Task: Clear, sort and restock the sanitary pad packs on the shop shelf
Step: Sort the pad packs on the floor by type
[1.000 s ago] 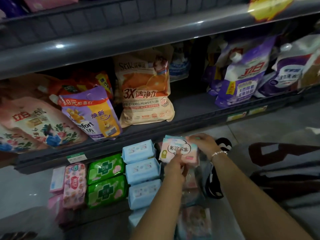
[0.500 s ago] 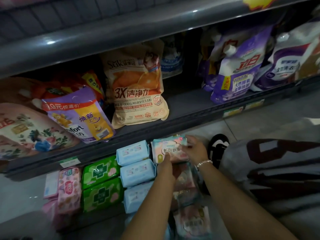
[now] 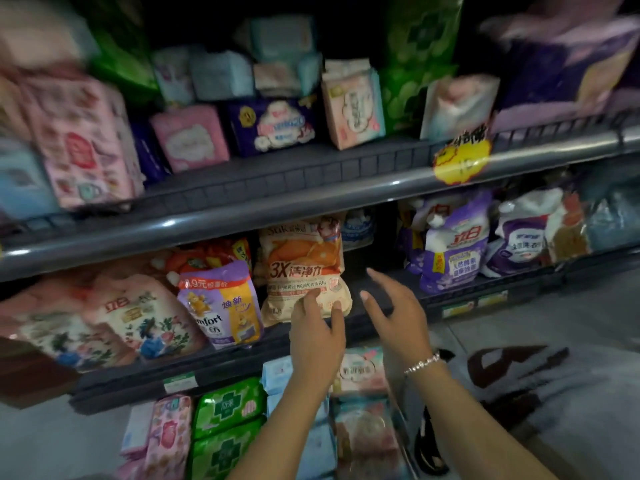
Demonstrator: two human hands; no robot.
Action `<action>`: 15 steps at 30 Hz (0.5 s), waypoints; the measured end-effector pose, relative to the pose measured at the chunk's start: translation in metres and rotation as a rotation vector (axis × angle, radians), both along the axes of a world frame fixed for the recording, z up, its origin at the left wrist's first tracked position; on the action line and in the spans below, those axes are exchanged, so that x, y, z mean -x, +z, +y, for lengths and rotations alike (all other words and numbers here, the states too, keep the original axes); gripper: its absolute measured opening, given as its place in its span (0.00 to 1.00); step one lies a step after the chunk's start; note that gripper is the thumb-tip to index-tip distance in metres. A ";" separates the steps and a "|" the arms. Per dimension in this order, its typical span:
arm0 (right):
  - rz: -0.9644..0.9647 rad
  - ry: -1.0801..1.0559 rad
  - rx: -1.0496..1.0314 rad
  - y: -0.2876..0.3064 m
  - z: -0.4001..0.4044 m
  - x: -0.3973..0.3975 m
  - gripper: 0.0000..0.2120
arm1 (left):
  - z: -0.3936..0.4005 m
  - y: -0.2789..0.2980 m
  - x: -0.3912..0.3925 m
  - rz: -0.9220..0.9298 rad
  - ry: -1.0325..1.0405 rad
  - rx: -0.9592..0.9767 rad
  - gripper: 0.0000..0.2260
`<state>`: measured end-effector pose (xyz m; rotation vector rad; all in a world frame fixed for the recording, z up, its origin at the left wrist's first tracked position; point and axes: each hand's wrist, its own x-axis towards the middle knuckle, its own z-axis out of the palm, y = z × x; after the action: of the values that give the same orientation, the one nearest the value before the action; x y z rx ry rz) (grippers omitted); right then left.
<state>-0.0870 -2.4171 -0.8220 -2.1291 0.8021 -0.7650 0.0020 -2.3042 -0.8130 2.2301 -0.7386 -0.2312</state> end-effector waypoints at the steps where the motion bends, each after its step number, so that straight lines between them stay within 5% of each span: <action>1: 0.008 0.002 0.101 0.017 -0.003 -0.003 0.22 | 0.000 0.015 -0.007 -0.118 -0.034 -0.024 0.21; 4: 0.022 -0.001 0.357 0.065 -0.013 -0.016 0.26 | -0.005 0.062 -0.028 -0.386 -0.098 -0.006 0.22; 9: 0.045 -0.041 0.591 0.126 -0.042 -0.043 0.26 | -0.026 0.129 -0.060 -0.579 -0.132 0.016 0.23; 15: 0.106 -0.047 0.619 0.165 -0.102 -0.081 0.25 | -0.089 0.183 -0.099 -0.584 -0.172 0.007 0.21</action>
<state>-0.0055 -2.5193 -0.6571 -2.7227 0.7342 -1.0311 0.1012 -2.3929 -0.6295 2.2402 -1.2355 0.3586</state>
